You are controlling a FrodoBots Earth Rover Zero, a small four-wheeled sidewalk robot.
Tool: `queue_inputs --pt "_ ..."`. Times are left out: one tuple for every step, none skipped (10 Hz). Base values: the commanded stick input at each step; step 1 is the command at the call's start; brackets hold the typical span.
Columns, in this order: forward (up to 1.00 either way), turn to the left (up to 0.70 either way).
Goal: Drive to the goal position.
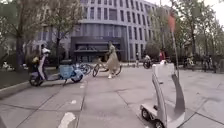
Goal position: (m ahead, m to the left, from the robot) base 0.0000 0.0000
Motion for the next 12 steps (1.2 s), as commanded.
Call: queue_inputs --pt "0.00 0.70" --pt "0.00 0.70" --pt "0.00 0.70" --pt "0.00 0.70" --pt "0.00 0.70" --pt "0.00 0.70" --pt "0.00 0.70" --pt "0.00 0.70" --pt "0.00 0.70" --pt "0.00 0.70" --pt "0.00 0.70" --pt "0.00 0.70"
